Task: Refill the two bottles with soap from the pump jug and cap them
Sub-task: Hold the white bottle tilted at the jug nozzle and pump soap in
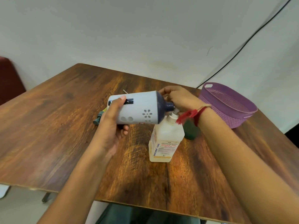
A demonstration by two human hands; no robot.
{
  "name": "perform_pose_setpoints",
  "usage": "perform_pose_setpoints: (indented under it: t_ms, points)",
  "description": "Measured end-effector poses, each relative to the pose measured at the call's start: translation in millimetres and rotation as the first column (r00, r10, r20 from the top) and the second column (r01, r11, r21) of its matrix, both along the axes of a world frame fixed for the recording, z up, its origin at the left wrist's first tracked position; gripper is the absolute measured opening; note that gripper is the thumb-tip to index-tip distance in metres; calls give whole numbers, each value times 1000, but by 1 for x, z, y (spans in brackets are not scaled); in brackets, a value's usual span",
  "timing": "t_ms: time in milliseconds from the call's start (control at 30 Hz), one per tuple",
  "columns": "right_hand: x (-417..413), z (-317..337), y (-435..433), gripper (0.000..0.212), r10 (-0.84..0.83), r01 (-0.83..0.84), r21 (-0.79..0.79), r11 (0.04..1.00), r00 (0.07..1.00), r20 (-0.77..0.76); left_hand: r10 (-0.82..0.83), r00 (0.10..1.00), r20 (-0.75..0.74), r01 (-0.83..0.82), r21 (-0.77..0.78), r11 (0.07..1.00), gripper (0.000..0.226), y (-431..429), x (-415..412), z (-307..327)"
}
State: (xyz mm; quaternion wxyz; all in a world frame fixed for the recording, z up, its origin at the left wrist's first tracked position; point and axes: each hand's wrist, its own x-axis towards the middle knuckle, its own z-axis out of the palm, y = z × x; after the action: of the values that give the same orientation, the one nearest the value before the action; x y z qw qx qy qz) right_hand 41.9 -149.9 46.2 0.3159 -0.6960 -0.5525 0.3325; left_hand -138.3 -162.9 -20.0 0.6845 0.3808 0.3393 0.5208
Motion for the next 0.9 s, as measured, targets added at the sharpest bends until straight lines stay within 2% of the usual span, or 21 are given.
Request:
perform_pose_setpoints:
  t_ms: [67, 133, 233, 300, 400, 500, 567, 667, 833, 900]
  points:
    - [-1, 9, 5, 31, 33, -32, -9, 999, 996, 88, -5, 1000, 14, 5, -5, 1000, 43, 0, -1, 0]
    - [-1, 10, 8, 30, 62, -59, -29, 998, 993, 102, -6, 1000, 27, 6, -14, 1000, 45, 0, -1, -2]
    - [-2, 0, 5, 37, -5, 5, -5, 1000, 995, -100, -4, 1000, 26, 5, -26, 1000, 43, -1, 1, -7]
    - [-3, -8, 1, 39, -57, 60, 14, 998, 987, -153, 2, 1000, 7, -1, -52, 999, 39, -3, 4, -11]
    - [-2, -8, -1, 36, -53, 57, 50, 997, 995, -79, 3, 1000, 17, -2, -84, 996, 40, -7, 7, -10]
    - [3, 9, 0, 28, -4, 4, 2, 1000, 998, 59, -18, 999, 46, 20, -52, 998, 48, -9, 9, -4]
    - [5, 11, 0, 22, 3, -2, -19, 1000, 998, 67, -21, 999, 48, 23, -36, 999, 48, -8, 11, -3]
    - [2, 0, 0, 28, -22, 21, -41, 999, 999, -31, 16, 999, 33, -14, -46, 999, 42, -6, 9, -4]
    - [-3, 10, 4, 26, 71, -57, -79, 995, 981, 181, 34, 999, 11, -33, -69, 997, 29, -4, 2, -2]
    - [-2, 16, 5, 26, 90, -71, -108, 992, 978, 190, 22, 1000, 18, -21, -49, 999, 33, -4, 0, 1]
